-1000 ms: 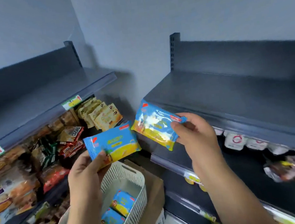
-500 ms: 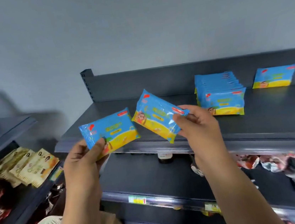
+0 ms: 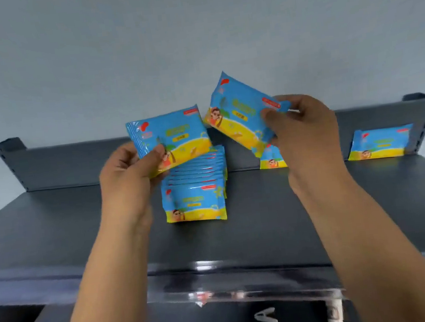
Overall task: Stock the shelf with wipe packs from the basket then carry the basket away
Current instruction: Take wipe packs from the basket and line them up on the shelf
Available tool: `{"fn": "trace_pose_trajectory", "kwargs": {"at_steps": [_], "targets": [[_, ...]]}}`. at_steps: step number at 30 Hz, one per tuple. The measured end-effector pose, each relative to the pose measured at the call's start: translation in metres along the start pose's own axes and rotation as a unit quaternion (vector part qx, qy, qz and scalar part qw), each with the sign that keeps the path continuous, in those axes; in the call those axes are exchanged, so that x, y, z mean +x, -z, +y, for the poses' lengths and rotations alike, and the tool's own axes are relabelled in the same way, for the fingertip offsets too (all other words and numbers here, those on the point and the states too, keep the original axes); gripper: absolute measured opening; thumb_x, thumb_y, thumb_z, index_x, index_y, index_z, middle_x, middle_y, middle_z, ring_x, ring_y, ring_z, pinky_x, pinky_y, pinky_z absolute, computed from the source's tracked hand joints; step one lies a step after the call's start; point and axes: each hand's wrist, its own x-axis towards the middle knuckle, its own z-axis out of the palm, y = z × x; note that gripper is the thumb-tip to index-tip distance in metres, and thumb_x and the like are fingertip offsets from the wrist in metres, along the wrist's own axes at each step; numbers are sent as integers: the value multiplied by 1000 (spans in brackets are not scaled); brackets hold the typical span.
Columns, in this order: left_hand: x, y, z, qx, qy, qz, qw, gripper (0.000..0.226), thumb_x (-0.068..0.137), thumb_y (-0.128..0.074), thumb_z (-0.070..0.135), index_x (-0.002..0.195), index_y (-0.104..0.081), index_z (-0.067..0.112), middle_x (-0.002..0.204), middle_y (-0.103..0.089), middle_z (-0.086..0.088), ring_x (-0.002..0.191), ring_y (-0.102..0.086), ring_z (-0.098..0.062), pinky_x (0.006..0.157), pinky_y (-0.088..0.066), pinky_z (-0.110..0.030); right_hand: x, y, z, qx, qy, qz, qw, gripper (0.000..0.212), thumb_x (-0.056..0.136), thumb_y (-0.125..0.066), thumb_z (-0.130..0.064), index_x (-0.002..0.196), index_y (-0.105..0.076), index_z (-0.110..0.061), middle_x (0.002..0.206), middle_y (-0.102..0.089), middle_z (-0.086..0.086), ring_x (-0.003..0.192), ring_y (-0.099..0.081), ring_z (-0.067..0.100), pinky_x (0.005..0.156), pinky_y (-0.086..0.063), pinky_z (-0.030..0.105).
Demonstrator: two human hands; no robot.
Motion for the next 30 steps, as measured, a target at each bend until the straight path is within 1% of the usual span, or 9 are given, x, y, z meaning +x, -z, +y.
{"fn": "trace_pose_trajectory", "kwargs": {"at_steps": [3, 5, 8, 16, 20, 23, 26, 28, 30], "targets": [[17, -51, -3, 12, 16, -17, 1000, 19, 89, -75, 3, 106, -68, 8, 105, -78, -15, 87, -74, -25, 80, -62, -39, 47, 22, -16, -28, 32, 13, 999, 15, 87, -71, -12, 102, -71, -16, 93, -74, 10, 70, -72, 11, 49, -53, 24], [25, -82, -6, 32, 31, -28, 999, 19, 88, -76, 4, 103, -68, 12, 110, -77, -15, 90, -74, -26, 81, -63, -39, 73, 35, -24, -69, 64, 20, 995, 15, 85, -72, -18, 99, -70, -25, 97, -73, 7, 79, -73, 14, 62, -61, 34], [32, -123, -15, 58, 68, -56, 994, 21, 87, -77, 2, 104, -68, 10, 105, -78, -12, 84, -76, -24, 70, -64, -33, 104, 59, -30, -114, 102, 40, 987, 14, 83, -69, -24, 94, -67, -32, 96, -72, 2, 83, -73, 13, 77, -61, 41], [29, -206, -92, 85, 134, -113, 981, 21, 85, -78, -4, 94, -70, 14, 91, -78, -2, 79, -76, -17, 63, -62, -31, 146, 102, -12, -161, 122, 78, 976, 14, 87, -67, -23, 97, -65, -33, 90, -72, 5, 82, -74, 18, 76, -60, 47], [26, -224, -138, 114, 133, -114, 978, 20, 86, -75, -6, 94, -72, 12, 92, -78, -5, 88, -75, -23, 78, -64, -40, 150, 102, -1, -175, 100, 53, 978, 14, 90, -68, -22, 98, -65, -33, 91, -72, 4, 85, -74, 13, 70, -62, 47], [37, -227, -166, 200, 111, -89, 969, 18, 87, -72, 0, 91, -70, 18, 94, -76, -1, 94, -74, -25, 84, -63, -43, 151, 96, 6, -187, 107, 9, 976, 14, 91, -69, -20, 102, -67, -30, 85, -72, 5, 84, -74, 15, 70, -61, 48], [47, -225, -185, 369, 90, -39, 924, 7, 90, -68, 23, 93, -62, 26, 97, -71, 2, 94, -68, -26, 85, -59, -47, 155, 96, 10, -188, 101, -38, 976, 16, 91, -71, -18, 101, -68, -29, 89, -76, 4, 86, -75, 17, 74, -62, 51], [48, -225, -191, 450, 91, -21, 888, 18, 92, -65, 35, 108, -63, 27, 110, -67, -1, 104, -63, -30, 89, -57, -48, 157, 98, 12, -179, 80, -65, 978, 16, 92, -72, -13, 103, -69, -24, 93, -77, 4, 88, -76, 14, 78, -62, 51], [49, -226, -197, 448, 115, -9, 886, 34, 91, -68, 37, 119, -61, 18, 122, -64, -6, 113, -61, -34, 93, -55, -47, 160, 100, 17, -164, 62, -90, 980, 17, 92, -73, -11, 106, -70, -21, 95, -77, 6, 87, -76, 12, 81, -62, 48]]}}
